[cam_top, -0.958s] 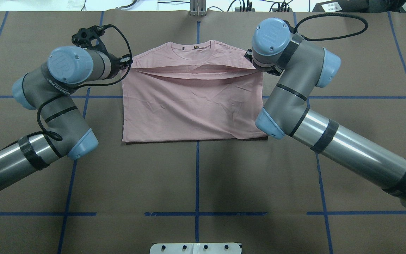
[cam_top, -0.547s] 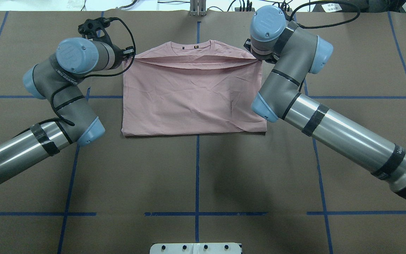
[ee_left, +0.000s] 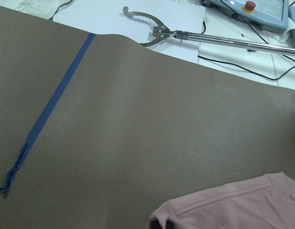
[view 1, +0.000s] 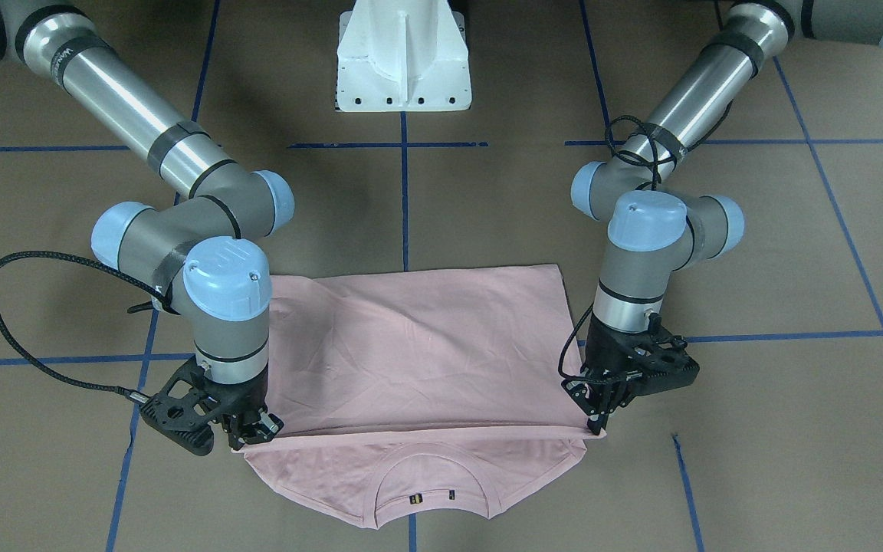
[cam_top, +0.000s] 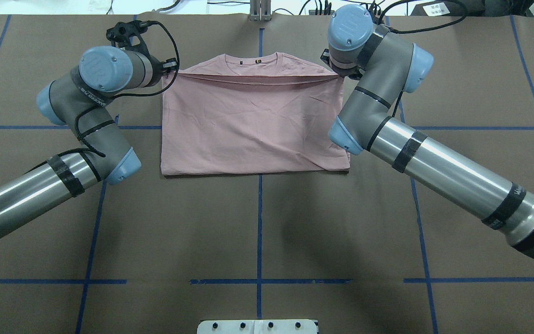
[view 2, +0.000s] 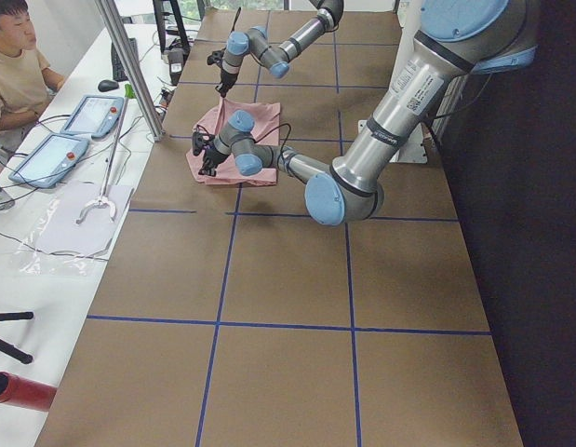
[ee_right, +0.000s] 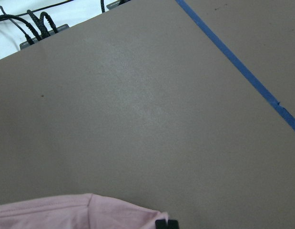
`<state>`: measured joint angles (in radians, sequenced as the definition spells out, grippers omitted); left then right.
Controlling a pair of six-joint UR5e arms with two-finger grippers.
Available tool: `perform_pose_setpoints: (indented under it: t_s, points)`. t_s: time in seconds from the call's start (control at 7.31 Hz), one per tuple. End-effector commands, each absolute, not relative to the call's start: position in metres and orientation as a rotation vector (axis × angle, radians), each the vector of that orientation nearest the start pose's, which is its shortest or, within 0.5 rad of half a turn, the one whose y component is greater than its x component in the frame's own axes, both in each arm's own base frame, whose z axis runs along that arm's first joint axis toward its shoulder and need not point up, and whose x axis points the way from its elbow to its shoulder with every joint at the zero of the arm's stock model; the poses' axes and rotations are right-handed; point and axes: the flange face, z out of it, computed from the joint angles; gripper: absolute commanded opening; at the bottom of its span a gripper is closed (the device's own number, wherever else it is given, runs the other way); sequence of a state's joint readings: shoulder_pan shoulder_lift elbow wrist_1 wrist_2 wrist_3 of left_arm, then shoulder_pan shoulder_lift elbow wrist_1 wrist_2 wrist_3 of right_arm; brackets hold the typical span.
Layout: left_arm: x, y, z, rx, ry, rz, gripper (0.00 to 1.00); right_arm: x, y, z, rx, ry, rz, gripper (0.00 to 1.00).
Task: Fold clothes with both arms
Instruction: 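Release the hem at the collar and raise both grippers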
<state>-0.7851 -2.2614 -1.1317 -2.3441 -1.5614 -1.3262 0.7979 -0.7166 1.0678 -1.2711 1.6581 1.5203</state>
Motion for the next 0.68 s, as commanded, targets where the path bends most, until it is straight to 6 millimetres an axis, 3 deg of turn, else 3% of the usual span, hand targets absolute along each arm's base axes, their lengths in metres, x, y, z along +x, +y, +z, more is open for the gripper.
perform_pose_setpoints:
  t_s: [0.0, 0.27, 0.55]
  points:
    - [0.465, -0.655, 0.368, 0.52, 0.9, -0.496, 0.0, -0.491, -0.682, 0.329, 0.195, -0.639, 0.69, 0.0]
    - [0.466, -0.655, 0.368, 0.517, 0.902, -0.494, 0.0, -0.494, -0.691, 0.315, 0.206, -0.639, 0.693, 0.0]
    - [0.466, -0.655, 0.368, 0.517, 0.902, -0.494, 0.0, -0.488, -0.7, 0.316, 0.22, -0.627, 0.67, 0.0]
